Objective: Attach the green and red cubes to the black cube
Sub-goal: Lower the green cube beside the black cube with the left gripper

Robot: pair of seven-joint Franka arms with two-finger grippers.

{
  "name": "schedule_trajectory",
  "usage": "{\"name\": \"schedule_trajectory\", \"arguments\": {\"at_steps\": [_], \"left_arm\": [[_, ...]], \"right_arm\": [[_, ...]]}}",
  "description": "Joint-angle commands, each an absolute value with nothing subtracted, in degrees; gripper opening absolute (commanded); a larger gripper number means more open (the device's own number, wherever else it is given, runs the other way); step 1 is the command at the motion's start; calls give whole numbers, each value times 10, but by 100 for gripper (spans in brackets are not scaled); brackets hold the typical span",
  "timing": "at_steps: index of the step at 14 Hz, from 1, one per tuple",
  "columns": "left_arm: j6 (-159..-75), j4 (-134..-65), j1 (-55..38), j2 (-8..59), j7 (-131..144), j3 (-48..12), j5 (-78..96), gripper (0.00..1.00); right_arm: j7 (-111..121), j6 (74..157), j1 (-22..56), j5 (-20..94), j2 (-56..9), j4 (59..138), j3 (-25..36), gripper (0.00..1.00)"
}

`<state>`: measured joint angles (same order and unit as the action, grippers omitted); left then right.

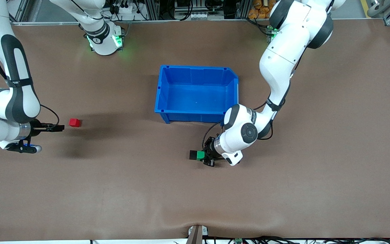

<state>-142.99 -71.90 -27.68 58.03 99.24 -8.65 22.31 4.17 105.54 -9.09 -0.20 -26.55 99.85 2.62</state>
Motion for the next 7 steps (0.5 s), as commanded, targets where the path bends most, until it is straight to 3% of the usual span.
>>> {"name": "schedule_trajectory", "arguments": {"at_steps": [1, 7], "left_arm": [[-1392, -709, -287, 574, 997, -79, 193, 100], [-1267, -708, -247, 481, 943, -73, 182, 100]], "right_arm": [[41, 1063, -104, -1, -267, 999, 14, 100], [41, 1061, -102, -1, -281, 998, 15, 100]]}}
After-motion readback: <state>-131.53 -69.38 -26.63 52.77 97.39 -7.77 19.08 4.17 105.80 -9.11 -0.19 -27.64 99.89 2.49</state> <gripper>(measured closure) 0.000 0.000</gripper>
